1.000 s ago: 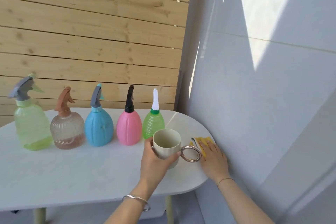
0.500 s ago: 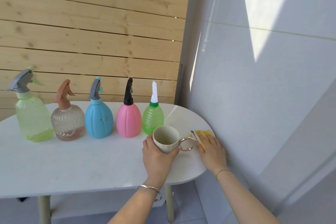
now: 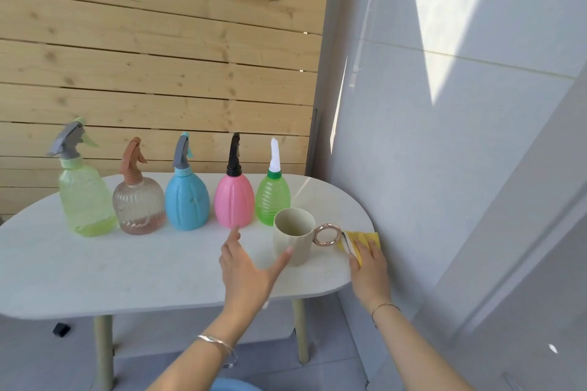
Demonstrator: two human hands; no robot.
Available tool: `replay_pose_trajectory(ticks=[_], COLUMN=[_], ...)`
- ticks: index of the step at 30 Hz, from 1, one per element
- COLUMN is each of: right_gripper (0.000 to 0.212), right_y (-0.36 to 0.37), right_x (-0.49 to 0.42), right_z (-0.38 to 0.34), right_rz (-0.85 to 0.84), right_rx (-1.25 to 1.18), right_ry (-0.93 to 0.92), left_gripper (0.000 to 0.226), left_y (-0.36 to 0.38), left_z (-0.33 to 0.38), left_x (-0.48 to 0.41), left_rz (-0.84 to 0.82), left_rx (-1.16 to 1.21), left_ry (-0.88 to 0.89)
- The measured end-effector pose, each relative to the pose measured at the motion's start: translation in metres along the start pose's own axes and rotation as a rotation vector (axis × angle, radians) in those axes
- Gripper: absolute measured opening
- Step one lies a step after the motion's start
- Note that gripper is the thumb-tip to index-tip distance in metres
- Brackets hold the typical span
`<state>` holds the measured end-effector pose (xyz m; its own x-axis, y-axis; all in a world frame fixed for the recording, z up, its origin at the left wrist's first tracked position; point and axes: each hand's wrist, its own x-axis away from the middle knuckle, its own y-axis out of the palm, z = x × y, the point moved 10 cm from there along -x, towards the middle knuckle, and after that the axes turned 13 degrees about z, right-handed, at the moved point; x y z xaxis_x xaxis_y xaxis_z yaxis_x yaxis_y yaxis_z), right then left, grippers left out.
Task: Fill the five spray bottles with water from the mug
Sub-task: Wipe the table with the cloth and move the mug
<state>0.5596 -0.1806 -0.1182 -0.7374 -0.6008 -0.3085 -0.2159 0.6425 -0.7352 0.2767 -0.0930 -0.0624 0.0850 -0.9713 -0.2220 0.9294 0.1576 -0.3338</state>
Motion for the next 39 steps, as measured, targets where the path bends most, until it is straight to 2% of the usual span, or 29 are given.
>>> replay_pose_trajectory(ticks=[5,12,16,20,24,27,31,33,35,39], right_gripper=[0.041,0.037,0.038,0.038,0.037,0.037,0.036,0.037,0.039,0.04], right_y=[-0.008,-0.019,-0.028,-0.046,-0.062,-0.061,-0.051,-0.041,-0.025,0.024], right_x=[0.046,0.088,0.081,0.064,0.05,0.037,0.018,0.009,0.005,0.012], right_z=[-0.015,-0.043,-0.042,-0.034,-0.038,-0.041,-0.052,-0.06,-0.068,-0.087], right_rz=[-0.027,-0.087,-0.078,0.069,0.146,0.148,0.123,0.093,0.041,-0.101], right_rx=[-0.004,-0.101,-0.213,-0.486,-0.655,-0.607,-0.49,-0.411,-0.318,-0.147], right_ry=[-0.014,-0.076,0.031,0.223,0.234,0.158,0.036,-0.021,-0.101,-0.242], left_gripper=[0.089,0.077,0.084,0.101,0.111,0.107,0.118,0.1,0.08,0.08], left_y=[-0.038,-0.033,-0.029,-0.013,0.013,0.035,0.054,0.055,0.044,-0.02], left_z=[-0.015,-0.015,-0.005,0.009,0.014,0.012,0.006,0.005,0.008,0.006], left_x=[0.031,0.06,0.037,0.01,-0.017,-0.031,-0.042,-0.045,-0.049,-0.081], left_rz=[-0.1,-0.253,-0.33,-0.399,-0.415,-0.427,-0.434,-0.414,-0.363,-0.136], left_rx=[-0.095,-0.026,-0.046,-0.079,-0.069,0.023,0.103,0.093,0.09,0.15], left_ry=[0.148,0.128,0.118,0.12,0.087,0.042,0.036,0.077,0.116,0.101])
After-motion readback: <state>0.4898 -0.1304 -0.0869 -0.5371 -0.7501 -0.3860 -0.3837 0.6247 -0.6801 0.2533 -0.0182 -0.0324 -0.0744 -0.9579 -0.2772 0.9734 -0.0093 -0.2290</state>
